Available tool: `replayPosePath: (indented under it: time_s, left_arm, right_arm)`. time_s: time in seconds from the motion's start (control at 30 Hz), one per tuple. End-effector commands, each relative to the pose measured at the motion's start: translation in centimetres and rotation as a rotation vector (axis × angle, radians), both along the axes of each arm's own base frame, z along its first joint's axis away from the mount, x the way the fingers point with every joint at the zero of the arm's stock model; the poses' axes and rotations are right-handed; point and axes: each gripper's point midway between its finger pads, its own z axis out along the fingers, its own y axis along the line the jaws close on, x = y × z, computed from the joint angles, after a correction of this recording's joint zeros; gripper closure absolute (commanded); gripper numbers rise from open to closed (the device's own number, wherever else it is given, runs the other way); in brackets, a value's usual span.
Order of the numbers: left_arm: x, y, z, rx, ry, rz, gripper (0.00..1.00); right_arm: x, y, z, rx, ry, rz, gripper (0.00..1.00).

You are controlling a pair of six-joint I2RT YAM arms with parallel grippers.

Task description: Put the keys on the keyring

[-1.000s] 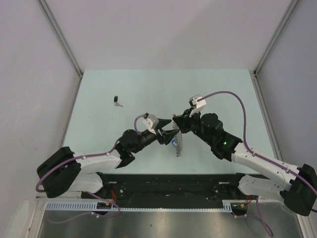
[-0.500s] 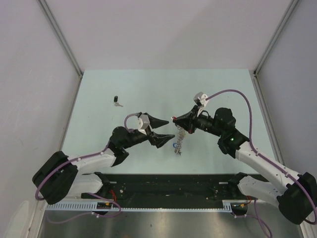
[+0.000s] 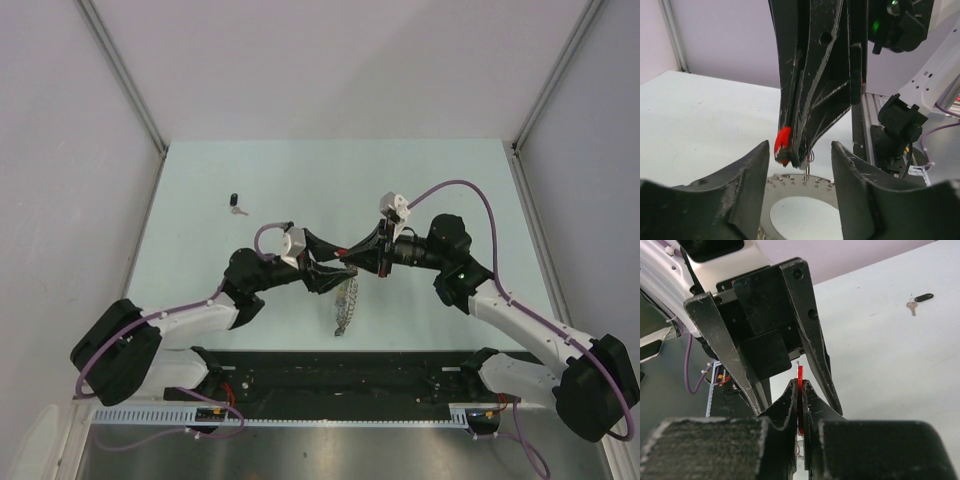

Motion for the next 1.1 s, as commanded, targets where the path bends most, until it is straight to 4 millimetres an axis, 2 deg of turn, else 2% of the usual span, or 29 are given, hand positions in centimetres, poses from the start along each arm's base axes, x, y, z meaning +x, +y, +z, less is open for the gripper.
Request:
replayPosePath:
  time_s: [0.0,0.17,0.2,0.27,0.3,0.4,0.53,0.6,0.7,1.07]
  left_arm:
    - [-0.4,-0.4,2.4,-0.057,-0.025,-0.053,0.46]
    - [-0.8,-0.6,2.3,-0.06,0.01,-0.086,0.6]
    - [-0.9,-0.6,2.2,-0.058,0.015,-0.088,0.68]
    - [-0.9,-0.7,2.2,-0.059,0.022,-0.091,0.75]
    - [-0.9,-0.7,2.1,-0.058,0.032,-0.093,0.84]
    - [-0.8,-0.8,1.8,-0.055,0.055,-0.097,0.91]
    - [-0.8,-0.9,1.8,-0.073,0.086,-0.103,0.89]
    - [-0.9,-1.0,2.1,-0.096,0.101,-0.114,0.8]
    - [-1.2,-0.9,2.6,-0.134,0.114,-0.13,0.72]
    - [-1.3,-0.4,2.9,-0.234,0.136,-0.131,0.7]
  right_arm:
    - [-0.4,0.2,2.5,0.059,-0.117,0.044,1.0]
    - [-0.3,0.2,2.2,0.052,-0.114,0.044,1.0]
    - [-0.3,0.2,2.2,0.052,-0.114,0.044,1.0]
    - [-0.4,0.2,2.4,0.056,-0.122,0.042,1.0]
    - [-0.4,0.2,2.5,0.057,-0.123,0.041,1.0]
    - [-0.5,0.1,2.9,0.064,-0.134,0.039,1.0]
    - [-0.7,0.2,3.3,0.085,-0.153,0.044,1.0]
    - [-0.7,0.3,3.6,0.094,-0.162,0.044,1.0]
    - [-0.7,0.5,3.6,0.097,-0.162,0.041,1.0]
    - [-0.5,0.3,4.6,0.137,-0.186,-0.023,1.0]
